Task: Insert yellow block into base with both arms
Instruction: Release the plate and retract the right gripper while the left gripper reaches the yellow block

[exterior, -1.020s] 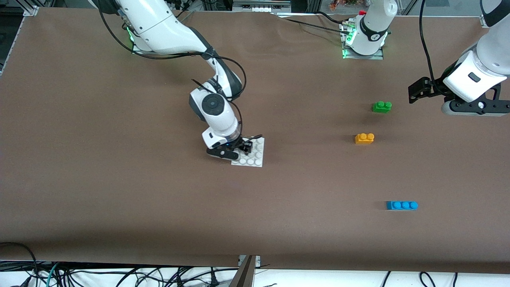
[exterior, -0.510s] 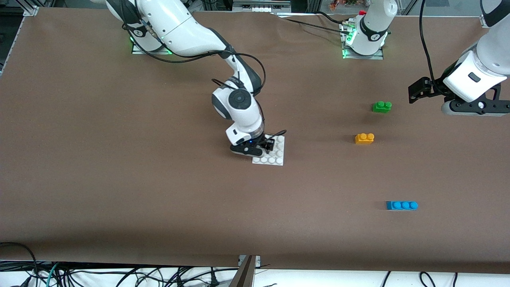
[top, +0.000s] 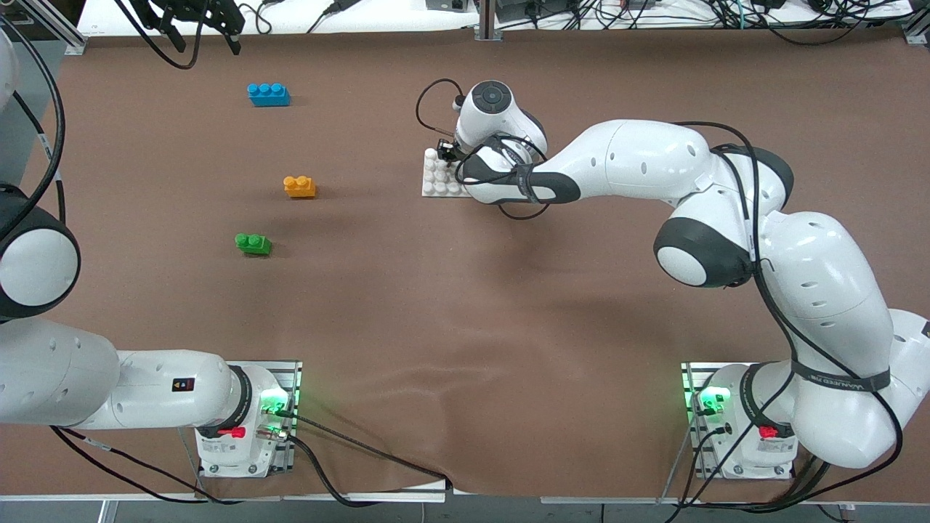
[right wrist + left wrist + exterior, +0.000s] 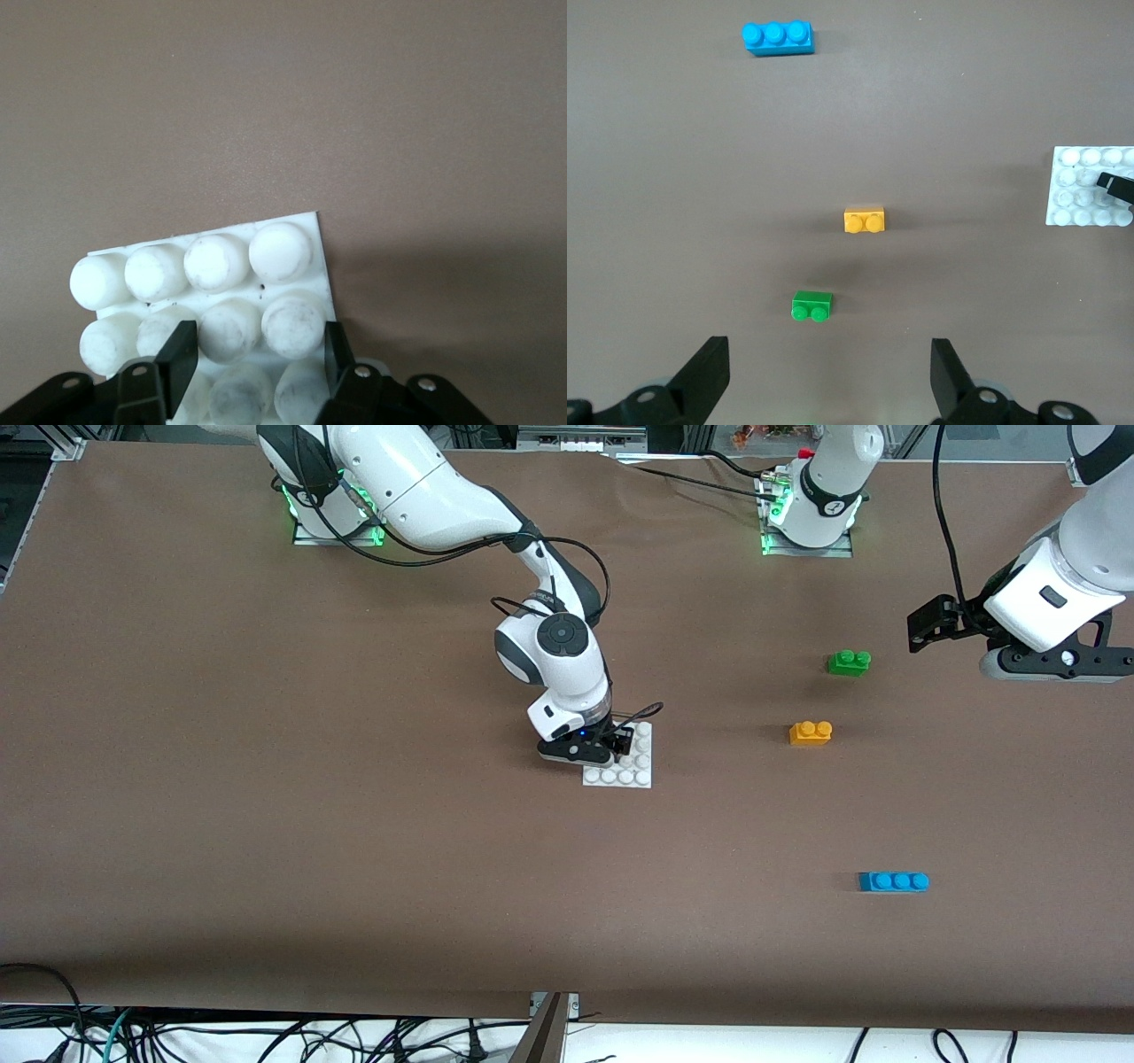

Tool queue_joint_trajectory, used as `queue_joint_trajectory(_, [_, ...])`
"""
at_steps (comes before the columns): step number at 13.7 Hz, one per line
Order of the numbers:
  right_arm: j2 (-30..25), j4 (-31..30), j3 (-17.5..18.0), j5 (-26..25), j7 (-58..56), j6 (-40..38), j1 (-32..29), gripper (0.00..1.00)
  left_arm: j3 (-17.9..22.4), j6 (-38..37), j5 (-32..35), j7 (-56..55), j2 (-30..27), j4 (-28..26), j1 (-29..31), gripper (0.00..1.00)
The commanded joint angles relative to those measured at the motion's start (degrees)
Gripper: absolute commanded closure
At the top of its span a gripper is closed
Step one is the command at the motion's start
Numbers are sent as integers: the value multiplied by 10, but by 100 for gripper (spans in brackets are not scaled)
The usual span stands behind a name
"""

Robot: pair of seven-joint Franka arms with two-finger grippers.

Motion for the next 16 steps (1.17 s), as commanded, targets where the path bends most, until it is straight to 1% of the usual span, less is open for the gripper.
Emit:
queue_joint_trajectory(1, [26,53,2,0,14,-61,0,4,3,-13,-17,4,3,14,0,0])
queue_joint_trajectory(3, [12,97,4,2,7,-122,-9,2,3,-12,-17,2,4,14,1,0])
queue_joint_trajectory(4, [-2,103,3,10,6,-148,-14,2,3,-7,-17,1,6,11,1,0])
queue_joint_trajectory(6, [-61,96,6,28,-15,-175,-41,2,3,12,-16,0,15,7,7,0])
queue_joint_trajectory(7, [-97,81,6,41,-51,-206,-56,1,3,17,-17,0,21,6,16,0])
queue_joint_trajectory(8, [-136,66,5,53,-97,-242,-82,1,3,27,-16,8,38,9,18,0])
queue_joint_trajectory(10, [-219,30,7,57,-176,-315,-136,1,3,28,-12,8,63,12,19,0])
queue_joint_trajectory(12, [-314,-19,8,66,-303,-393,-198,1,3,29,-10,9,87,7,28,0])
queue_joint_trajectory(14, [-418,-83,8,75,-416,-459,-263,1,3,40,-15,10,121,-2,42,0])
queue_joint_trajectory(15, [-461,-108,7,75,-468,-492,-292,1,2,61,-15,10,127,-10,42,0])
queue_joint_trajectory(16, [-496,-121,5,75,-506,-525,-315,1,0,83,-15,15,128,-30,42,0])
